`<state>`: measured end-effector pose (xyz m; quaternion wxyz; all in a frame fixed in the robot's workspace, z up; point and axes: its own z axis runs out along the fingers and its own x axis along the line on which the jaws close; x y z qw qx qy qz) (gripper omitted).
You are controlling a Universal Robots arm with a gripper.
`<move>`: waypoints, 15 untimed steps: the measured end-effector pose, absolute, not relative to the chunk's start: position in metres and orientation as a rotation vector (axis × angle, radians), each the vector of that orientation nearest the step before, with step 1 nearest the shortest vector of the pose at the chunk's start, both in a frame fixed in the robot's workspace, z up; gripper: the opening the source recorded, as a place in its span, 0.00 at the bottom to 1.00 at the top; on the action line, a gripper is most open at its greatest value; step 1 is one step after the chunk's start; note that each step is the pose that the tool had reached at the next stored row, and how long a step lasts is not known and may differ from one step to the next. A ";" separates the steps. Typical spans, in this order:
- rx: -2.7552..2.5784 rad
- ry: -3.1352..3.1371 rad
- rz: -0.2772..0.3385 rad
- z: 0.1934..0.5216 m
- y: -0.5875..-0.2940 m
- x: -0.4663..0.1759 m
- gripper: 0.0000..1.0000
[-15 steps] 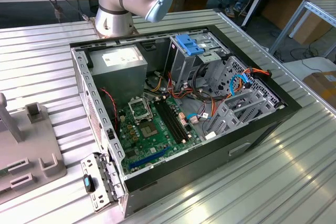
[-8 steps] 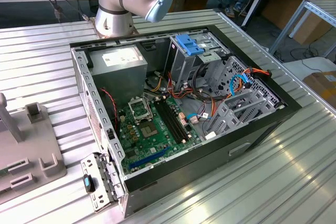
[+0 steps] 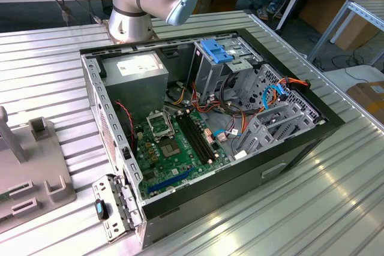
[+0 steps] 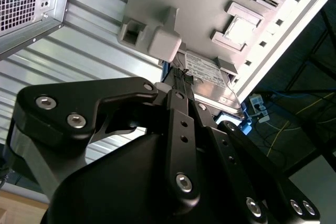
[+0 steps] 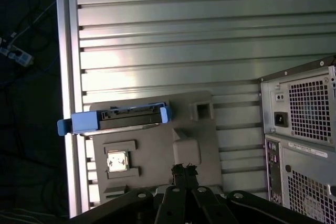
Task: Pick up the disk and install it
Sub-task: 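Reach for the disk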
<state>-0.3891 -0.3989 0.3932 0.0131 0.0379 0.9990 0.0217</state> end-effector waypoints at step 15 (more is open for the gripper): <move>0.118 3.113 0.068 0.393 -0.399 -0.395 0.11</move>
